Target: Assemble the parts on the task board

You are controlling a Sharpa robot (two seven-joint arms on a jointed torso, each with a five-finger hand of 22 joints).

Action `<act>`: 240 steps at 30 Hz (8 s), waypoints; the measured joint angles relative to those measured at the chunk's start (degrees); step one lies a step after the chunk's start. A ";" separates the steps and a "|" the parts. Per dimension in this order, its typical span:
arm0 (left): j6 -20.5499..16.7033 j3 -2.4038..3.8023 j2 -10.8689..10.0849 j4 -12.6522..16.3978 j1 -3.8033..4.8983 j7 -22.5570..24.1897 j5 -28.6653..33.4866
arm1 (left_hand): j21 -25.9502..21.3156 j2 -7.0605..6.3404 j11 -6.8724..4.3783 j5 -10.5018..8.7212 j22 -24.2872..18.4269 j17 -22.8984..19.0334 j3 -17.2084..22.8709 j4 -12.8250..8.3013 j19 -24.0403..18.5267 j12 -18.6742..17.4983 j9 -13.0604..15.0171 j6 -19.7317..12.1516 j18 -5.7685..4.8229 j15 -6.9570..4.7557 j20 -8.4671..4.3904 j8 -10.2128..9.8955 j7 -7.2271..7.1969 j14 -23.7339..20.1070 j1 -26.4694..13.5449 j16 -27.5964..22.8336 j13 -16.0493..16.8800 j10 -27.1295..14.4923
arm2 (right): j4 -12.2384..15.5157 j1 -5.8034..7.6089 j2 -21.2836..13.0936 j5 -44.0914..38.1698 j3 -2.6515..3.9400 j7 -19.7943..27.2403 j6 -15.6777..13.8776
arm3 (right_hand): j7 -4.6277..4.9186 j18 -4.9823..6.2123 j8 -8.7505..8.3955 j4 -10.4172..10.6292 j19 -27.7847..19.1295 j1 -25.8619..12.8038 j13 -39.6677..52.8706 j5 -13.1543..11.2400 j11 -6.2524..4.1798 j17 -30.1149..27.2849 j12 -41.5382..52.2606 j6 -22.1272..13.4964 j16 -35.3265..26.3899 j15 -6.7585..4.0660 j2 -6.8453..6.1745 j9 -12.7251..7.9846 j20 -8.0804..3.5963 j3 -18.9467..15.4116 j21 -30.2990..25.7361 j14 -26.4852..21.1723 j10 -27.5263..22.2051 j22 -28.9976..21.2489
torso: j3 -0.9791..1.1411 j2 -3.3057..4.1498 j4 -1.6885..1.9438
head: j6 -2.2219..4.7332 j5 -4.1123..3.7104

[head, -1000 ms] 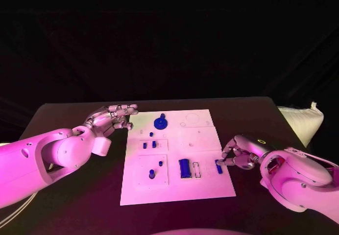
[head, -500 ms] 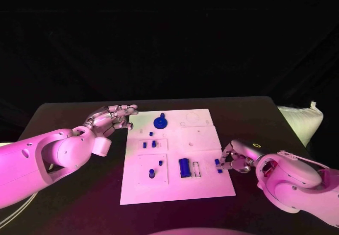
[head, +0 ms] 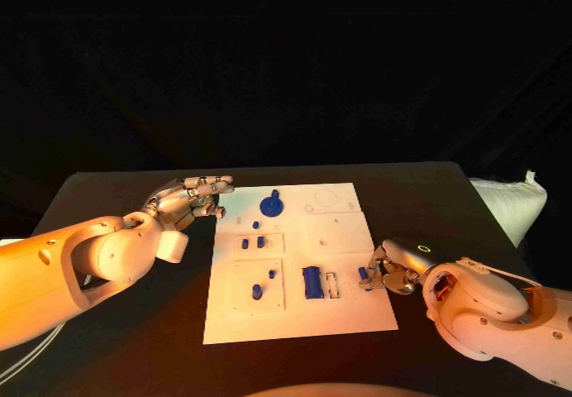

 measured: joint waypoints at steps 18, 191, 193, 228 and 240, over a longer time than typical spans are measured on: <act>0.11 0.00 -0.10 0.02 -0.03 -0.03 -0.01 | 0.00 0.00 0.00 0.00 -0.07 -0.10 -0.16 -0.16 0.00 0.00 0.00 0.00 0.00 0.00 0.00 0.00 0.00 0.00 0.00 0.00 0.00 0.00 | -1.28 -0.61 3.17 -9.07 0.57 0.28 2.74 | -0.43 0.00 -2.67 -6.62 0.00 4.87 0.58 -6.12 0.07 -0.01 -0.97 1.68 0.00 0.11 -3.05 -1.83 0.00 8.61 0.00 0.10 -0.07 -0.02 | -0.04 -0.04 0.01 | -0.36 0.21; -8.12 0.27 13.05 -18.23 -1.72 6.72 3.64 | -15.47 1.30 1.70 -0.88 -30.91 -28.87 -2.76 0.96 -30.77 -9.10 -0.88 -2.88 0.97 5.54 6.72 -3.07 -0.38 -17.04 -5.78 -50.37 -1.47 -1.70 | -37.88 10.90 22.11 83.89 1.51 50.37 -1.90 | 4.91 8.03 -7.35 -6.17 -20.81 6.75 -81.96 -3.84 6.85 -64.57 -72.72 -9.59 -84.15 7.41 -3.38 -14.95 6.80 15.45 -77.51 -15.57 -21.51 -51.57 | -0.89 -7.70 -0.90 | 7.35 1.04; -8.22 0.27 12.86 -18.03 -1.79 6.63 3.60 | -16.29 2.56 1.05 -1.39 -33.25 -29.97 -4.43 1.06 -34.18 -9.67 -1.68 -7.09 0.43 5.04 5.75 -3.97 -1.12 -21.14 -11.31 -51.31 -2.23 -6.22 | -37.55 10.89 21.92 83.93 1.46 50.33 -2.13 | 4.26 7.46 -8.15 -6.79 -25.69 0.24 -83.01 -4.43 6.39 -65.38 -73.52 -13.76 -85.34 6.75 -3.15 -16.14 6.16 14.83 -78.14 -20.82 -26.30 -53.39 | -0.87 -7.70 -0.88 | 7.34 1.11; -36.76 3.62 9.02 1.30 -7.10 10.87 -6.02 | -18.06 6.42 -6.36 -6.88 -54.84 -32.97 -20.75 1.43 -65.93 -14.77 -3.82 -46.10 -8.48 -1.43 -6.14 -5.99 -10.63 -58.99 -61.91 -62.58 -4.24 -47.70 | -19.87 9.08 20.94 95.45 0.09 61.20 -22.41 | -3.55 -0.92 -9.89 -12.32 -70.13 -58.48 -85.69 -10.48 0.73 -74.69 -75.27 -51.98 -88.43 4.91 -2.64 -19.46 -1.17 12.79 -85.16 -69.02 -70.09 -70.60 | 1.06 -8.25 -0.54 | 9.67 3.67; -37.86 3.62 9.02 1.32 -7.10 11.17 -6.54 | -18.06 6.39 -6.44 -6.87 -59.82 -32.96 -23.62 1.42 -69.60 -14.77 -3.81 -50.76 -8.50 -1.34 -6.55 -5.99 -10.78 -63.44 -68.11 -62.82 -4.24 -52.75 | -19.86 9.08 20.94 95.85 0.09 61.59 -22.99 | -3.62 -0.91 -10.08 -12.32 -75.60 -65.66 -85.68 -10.48 0.71 -74.84 -75.27 -56.46 -88.43 4.90 -2.72 -19.45 -1.25 12.78 -85.40 -74.96 -75.45 -74.36 | 1.05 -8.25 -0.54 | 9.67 3.67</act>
